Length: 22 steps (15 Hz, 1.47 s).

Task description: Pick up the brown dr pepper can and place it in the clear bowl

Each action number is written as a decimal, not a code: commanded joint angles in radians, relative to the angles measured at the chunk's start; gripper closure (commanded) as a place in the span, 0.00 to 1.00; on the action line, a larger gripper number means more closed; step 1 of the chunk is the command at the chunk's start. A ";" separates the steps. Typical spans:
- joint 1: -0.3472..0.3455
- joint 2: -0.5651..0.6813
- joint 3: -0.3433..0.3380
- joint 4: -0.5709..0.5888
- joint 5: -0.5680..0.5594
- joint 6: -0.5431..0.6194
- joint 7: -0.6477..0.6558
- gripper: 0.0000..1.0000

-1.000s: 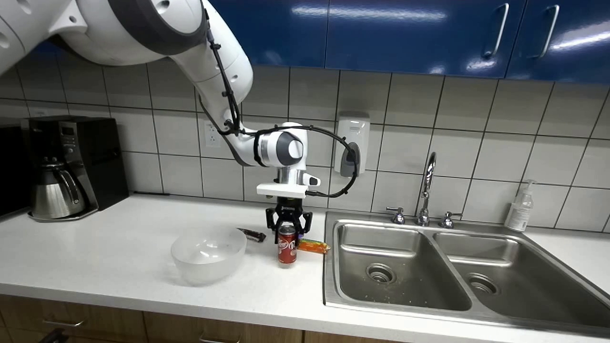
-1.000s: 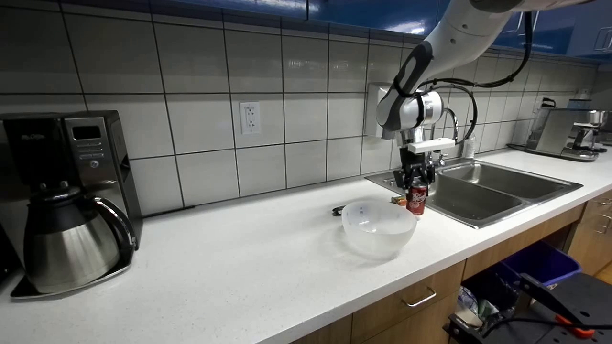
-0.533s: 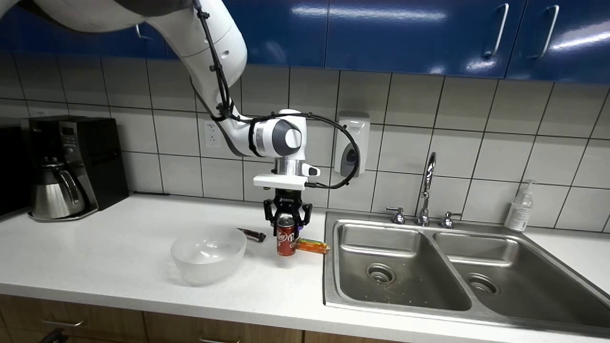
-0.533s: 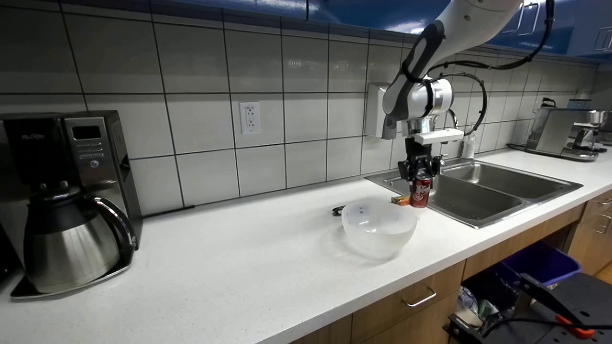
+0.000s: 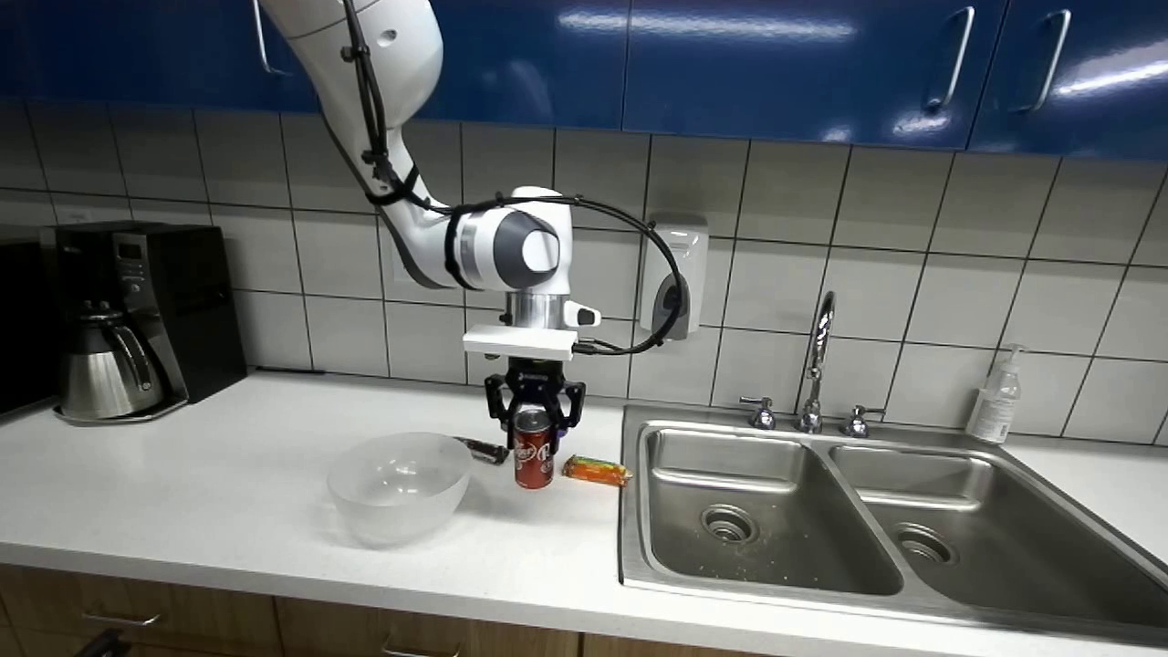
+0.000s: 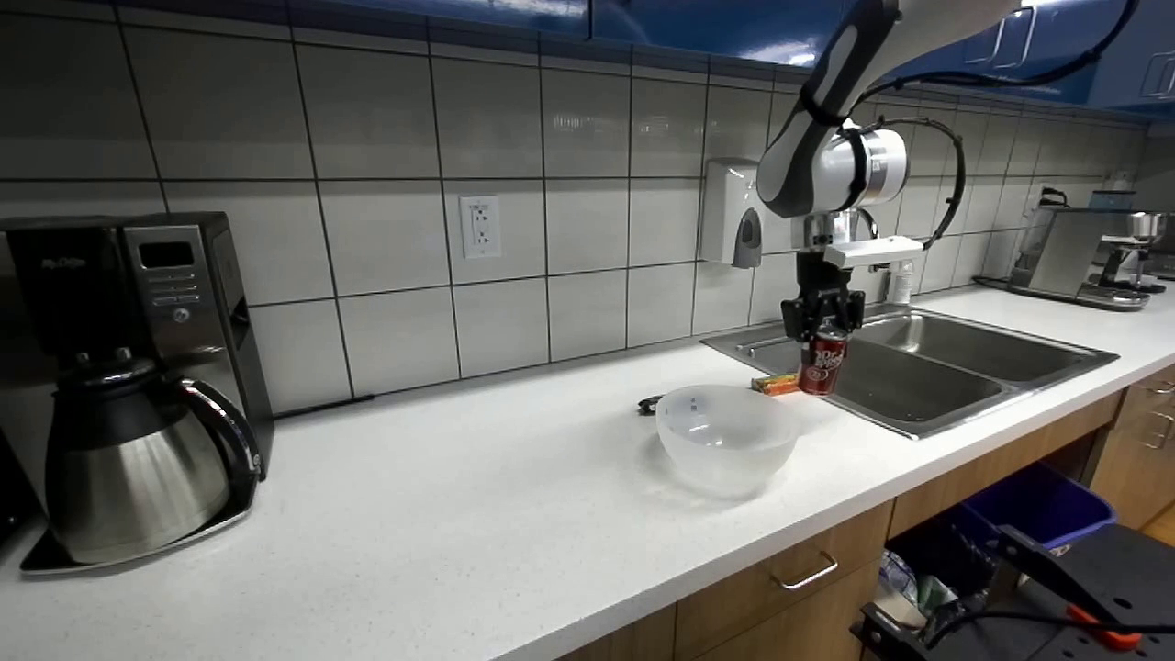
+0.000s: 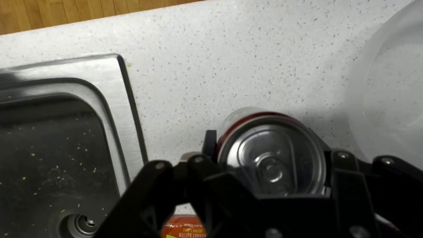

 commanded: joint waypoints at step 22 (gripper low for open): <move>0.008 -0.287 0.098 -0.284 0.184 0.123 -0.532 0.62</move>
